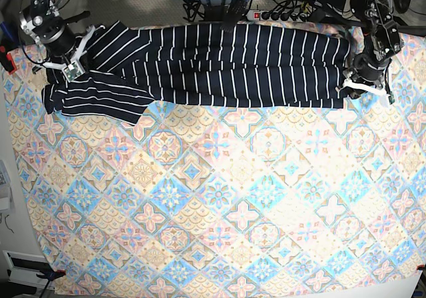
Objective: Fold the T-shirt properly
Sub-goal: 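Drag the grasped edge with the right gripper toward its arm base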
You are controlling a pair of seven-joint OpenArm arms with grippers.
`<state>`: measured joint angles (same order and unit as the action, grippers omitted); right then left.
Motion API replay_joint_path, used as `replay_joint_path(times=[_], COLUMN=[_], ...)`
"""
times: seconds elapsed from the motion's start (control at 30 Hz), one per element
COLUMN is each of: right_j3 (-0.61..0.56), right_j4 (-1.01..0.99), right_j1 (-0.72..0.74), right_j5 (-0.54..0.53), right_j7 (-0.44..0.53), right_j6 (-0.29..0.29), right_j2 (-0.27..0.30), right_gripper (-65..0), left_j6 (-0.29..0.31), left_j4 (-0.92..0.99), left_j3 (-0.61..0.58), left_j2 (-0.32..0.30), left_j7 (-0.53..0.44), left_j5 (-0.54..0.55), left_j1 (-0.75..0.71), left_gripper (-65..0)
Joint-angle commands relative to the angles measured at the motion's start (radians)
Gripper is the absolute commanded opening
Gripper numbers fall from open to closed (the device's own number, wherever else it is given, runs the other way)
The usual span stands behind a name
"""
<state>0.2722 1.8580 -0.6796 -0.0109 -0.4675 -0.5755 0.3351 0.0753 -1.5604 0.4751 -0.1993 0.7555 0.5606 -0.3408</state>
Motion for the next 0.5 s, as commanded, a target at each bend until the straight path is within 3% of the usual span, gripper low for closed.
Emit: replay_joint_path(times=[0.0,0.17,0.47], right_j3=[0.016,0.08,0.08], right_j4=[0.019,0.019,0.038], right_j1=[-0.01,-0.062,-0.108], right_j5=[-0.01,-0.008,-0.007], right_j7=[0.016,0.016,0.016], right_j6=[0.002,0.002,0.002], right_j2=[0.012,0.012,0.012], right_gripper=[-65.0,-65.0,-65.0], left_j6=[0.002,0.002,0.002], left_j4=[-0.018,-0.018,-0.016], left_j3=[0.006,0.006,0.003], left_j2=[-0.015,-0.015,-0.015], left_j7=[-0.017,-0.017,-0.017], left_j5=[0.009,0.009,0.009], left_j1=[0.003,0.003,0.004], left_gripper=[-47.7,-47.7,-47.2])
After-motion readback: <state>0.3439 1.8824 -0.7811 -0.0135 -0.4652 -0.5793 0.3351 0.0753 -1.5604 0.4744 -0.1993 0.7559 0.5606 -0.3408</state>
